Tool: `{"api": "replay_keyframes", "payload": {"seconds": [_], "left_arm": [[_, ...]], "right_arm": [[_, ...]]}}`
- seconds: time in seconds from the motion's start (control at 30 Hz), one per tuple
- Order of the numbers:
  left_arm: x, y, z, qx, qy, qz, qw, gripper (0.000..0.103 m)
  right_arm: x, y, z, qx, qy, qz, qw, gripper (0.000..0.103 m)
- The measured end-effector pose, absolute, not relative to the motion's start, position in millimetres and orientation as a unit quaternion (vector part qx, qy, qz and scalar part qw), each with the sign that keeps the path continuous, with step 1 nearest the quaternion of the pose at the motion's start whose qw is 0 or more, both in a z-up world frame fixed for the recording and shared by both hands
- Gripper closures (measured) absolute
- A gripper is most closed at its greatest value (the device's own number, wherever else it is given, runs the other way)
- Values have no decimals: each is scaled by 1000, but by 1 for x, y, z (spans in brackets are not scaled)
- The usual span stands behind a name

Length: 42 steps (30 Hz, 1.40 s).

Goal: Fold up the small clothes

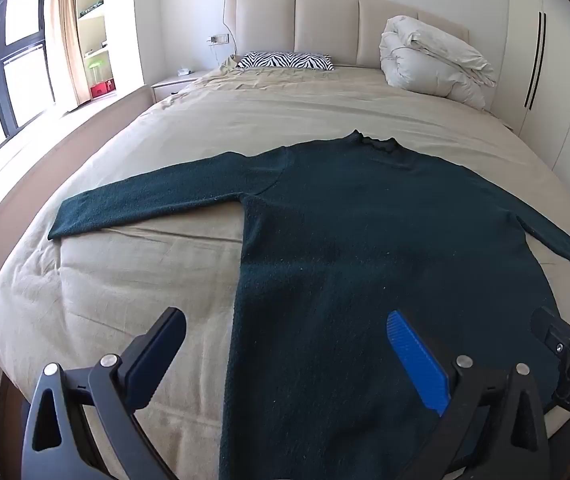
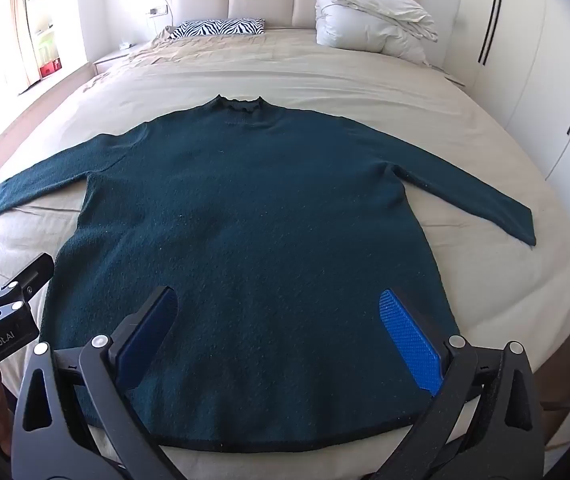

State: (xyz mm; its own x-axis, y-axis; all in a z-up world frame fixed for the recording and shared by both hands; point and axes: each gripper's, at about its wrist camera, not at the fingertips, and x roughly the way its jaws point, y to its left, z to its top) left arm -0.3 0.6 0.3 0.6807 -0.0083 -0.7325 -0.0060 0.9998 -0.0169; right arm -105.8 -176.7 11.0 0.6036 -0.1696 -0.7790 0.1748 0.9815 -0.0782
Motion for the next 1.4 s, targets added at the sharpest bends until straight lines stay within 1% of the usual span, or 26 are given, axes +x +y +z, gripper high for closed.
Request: {"api": "replay_keyframes", "payload": {"seconds": [0.17,0.5,1.4], "left_arm": [[-5,3,-11,-8,398,0,918,0],[-1,2,-6,-6,410,1,912,0],[-2,3,-8,-5,412,2,911,0]], "right_arm": [[-106,-176,10,1,435,-98,895,0],[-104,-174,6,-3,439,-97,893,0],[-102,-173,1,-2,444,-101,891,0]]}}
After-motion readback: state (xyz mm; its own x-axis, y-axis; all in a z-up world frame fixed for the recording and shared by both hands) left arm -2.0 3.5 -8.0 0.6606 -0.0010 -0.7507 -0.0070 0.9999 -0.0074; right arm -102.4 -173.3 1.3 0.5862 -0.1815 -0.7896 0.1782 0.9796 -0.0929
